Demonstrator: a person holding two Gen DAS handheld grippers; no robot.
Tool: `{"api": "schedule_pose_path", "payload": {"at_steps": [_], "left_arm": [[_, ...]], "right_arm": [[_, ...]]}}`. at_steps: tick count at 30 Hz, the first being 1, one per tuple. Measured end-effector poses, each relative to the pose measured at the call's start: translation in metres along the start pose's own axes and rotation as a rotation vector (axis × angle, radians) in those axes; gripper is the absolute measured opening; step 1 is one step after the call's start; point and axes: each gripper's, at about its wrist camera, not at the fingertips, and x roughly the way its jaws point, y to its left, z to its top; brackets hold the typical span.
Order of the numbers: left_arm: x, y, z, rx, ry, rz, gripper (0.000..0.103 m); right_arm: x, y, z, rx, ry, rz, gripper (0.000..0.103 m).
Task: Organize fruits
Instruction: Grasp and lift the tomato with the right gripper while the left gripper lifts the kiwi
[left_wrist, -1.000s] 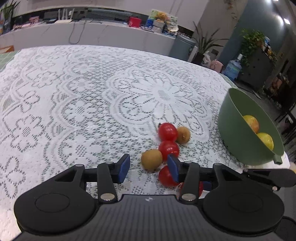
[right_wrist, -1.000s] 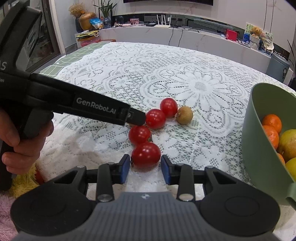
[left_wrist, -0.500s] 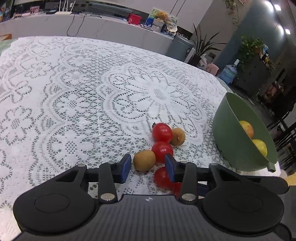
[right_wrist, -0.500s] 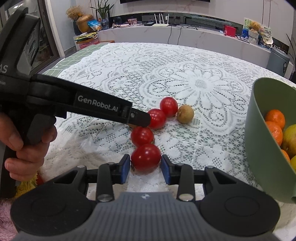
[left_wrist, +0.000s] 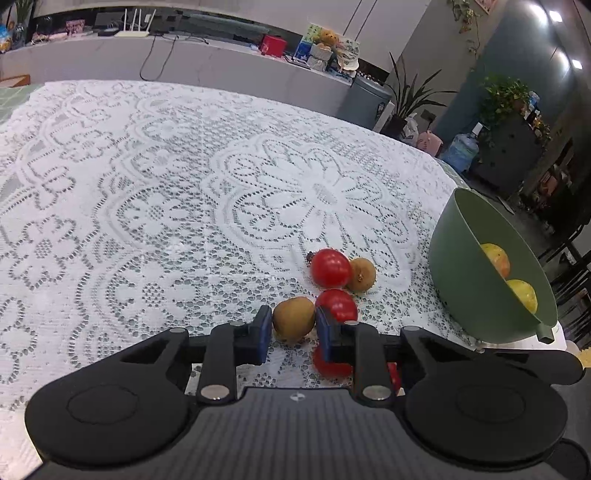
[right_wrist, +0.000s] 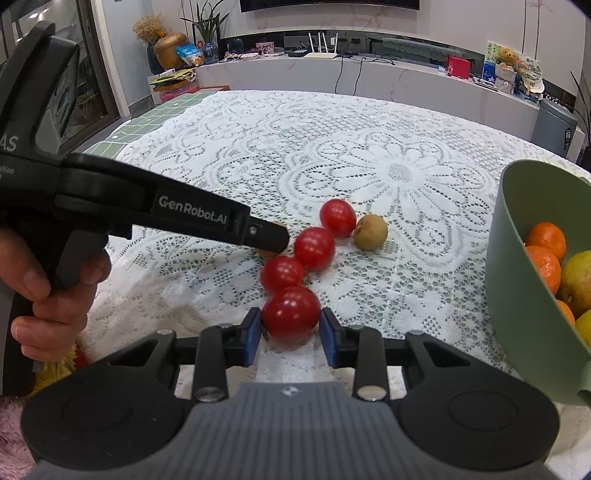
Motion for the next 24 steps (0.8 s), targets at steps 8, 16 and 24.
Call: {"api": "schedule_pose_path", "payload": {"at_steps": [8, 16, 24], "left_arm": [[-0.025, -0.004, 0.008, -0.042, -0.075, 0.013, 0.029], [-0.052, -0.026, 0.019, -0.019, -0.145, 0.019, 0.029], [-0.073, -0.059, 0.024, 0.043, -0.182, 0.01, 0.029]], "right_arm": [[-0.007, -0.004, 0.001, 0.035, -0.03, -0.011, 0.031], [-0.024, -0.01, 0.003, 0.073, -0.094, -0.014, 0.031], [-0.056, -0.018, 0.002, 0.104, -0.173, -0.024, 0.031]]}}
